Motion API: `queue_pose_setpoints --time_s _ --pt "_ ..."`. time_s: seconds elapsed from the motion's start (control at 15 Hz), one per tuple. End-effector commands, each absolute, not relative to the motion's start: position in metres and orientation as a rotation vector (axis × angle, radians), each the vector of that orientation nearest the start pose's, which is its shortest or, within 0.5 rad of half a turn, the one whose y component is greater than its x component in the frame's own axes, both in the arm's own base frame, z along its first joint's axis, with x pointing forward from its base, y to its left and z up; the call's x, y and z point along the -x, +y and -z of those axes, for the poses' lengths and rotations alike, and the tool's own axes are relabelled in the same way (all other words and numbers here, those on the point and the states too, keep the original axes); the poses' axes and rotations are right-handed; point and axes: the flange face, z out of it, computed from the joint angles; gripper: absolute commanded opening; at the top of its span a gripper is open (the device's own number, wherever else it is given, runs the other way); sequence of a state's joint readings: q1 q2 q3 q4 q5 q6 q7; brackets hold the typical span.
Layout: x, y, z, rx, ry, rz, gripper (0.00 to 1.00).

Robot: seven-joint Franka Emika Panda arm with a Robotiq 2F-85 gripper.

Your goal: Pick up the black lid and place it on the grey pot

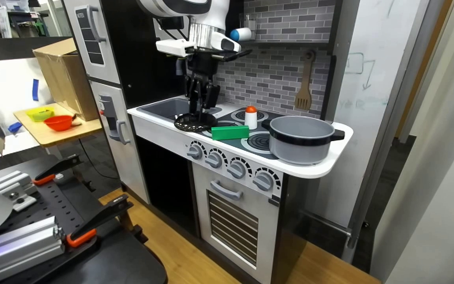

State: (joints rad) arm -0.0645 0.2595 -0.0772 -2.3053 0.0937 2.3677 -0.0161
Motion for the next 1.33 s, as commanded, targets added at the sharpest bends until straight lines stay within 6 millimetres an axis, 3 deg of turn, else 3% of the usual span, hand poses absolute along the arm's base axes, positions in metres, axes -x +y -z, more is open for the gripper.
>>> queue_pose_setpoints --time_s 0.0,0.2,0.6,1.27 --pt "-0.502 -0.073 -0.215 3.072 0.301 -0.298 0.29" --pt "-0.502 -0.073 -0.216 3.073 0.313 -0.299 0.10" --pt "-0.503 -0.073 -0.220 3.086 0.303 -0.287 0.09" --pt "-0.495 -0.071 -0.283 3.074 0.250 -0.138 0.09"
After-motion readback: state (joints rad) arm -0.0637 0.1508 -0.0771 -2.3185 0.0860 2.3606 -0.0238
